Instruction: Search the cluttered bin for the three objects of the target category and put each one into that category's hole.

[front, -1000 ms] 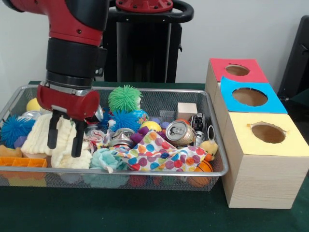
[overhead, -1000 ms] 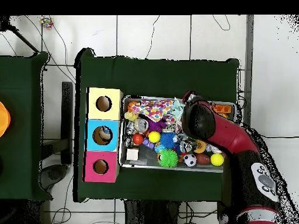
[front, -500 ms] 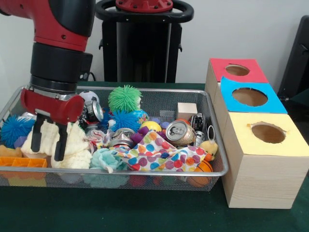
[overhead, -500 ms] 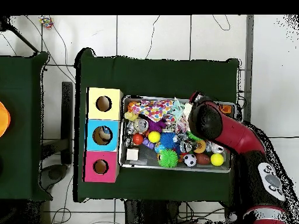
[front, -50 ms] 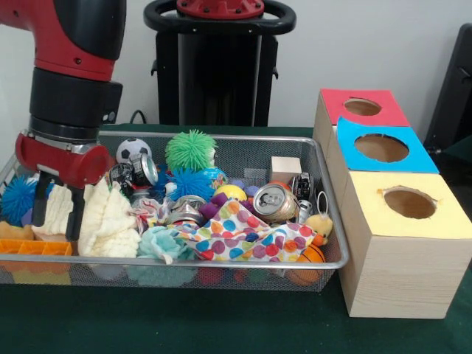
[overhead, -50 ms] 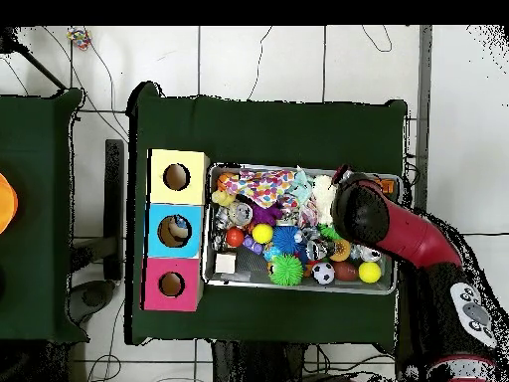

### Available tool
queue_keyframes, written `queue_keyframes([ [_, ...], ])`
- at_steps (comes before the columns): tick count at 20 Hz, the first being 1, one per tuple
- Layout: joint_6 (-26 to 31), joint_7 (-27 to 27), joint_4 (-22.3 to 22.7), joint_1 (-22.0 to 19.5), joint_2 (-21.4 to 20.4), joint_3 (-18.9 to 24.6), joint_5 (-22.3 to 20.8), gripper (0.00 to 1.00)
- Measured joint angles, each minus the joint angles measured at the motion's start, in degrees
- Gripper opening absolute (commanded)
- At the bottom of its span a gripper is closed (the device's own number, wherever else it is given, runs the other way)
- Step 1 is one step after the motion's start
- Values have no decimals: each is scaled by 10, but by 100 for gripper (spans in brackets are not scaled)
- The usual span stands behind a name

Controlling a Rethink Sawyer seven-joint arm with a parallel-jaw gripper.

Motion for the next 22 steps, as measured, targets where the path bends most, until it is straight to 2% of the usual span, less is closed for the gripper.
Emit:
queue_keyframes([
  [22,63,0,63,-14,-9,0,-7,100],
])
